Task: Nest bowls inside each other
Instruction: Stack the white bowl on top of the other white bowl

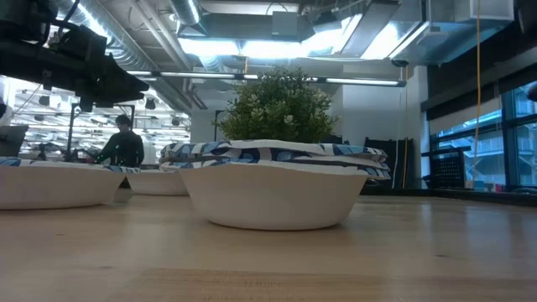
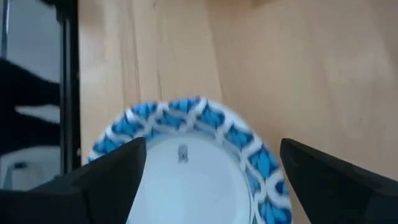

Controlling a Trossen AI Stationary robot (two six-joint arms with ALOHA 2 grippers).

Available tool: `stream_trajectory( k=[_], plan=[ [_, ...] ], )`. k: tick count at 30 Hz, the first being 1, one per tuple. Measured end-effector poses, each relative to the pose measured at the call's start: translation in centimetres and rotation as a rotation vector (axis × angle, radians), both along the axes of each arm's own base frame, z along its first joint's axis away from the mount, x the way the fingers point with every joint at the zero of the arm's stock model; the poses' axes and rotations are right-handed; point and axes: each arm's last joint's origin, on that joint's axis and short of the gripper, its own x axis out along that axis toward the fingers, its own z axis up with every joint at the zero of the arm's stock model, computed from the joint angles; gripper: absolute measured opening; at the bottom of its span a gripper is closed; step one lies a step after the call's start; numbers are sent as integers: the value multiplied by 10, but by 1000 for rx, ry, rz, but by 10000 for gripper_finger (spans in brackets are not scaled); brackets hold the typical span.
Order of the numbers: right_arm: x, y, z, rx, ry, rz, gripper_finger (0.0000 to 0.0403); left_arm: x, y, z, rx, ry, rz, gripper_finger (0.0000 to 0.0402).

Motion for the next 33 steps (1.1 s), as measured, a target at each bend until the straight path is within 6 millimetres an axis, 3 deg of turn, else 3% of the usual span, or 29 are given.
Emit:
stream_trajectory(
  k=[8, 33],
  plan=[
    [-6, -5, -17, 58, 109, -79, 370, 0, 0, 0, -14, -7, 0, 161],
    [-6, -4, -19, 47, 89, -57, 370, 0, 0, 0, -19, -12, 1, 161]
  ],
)
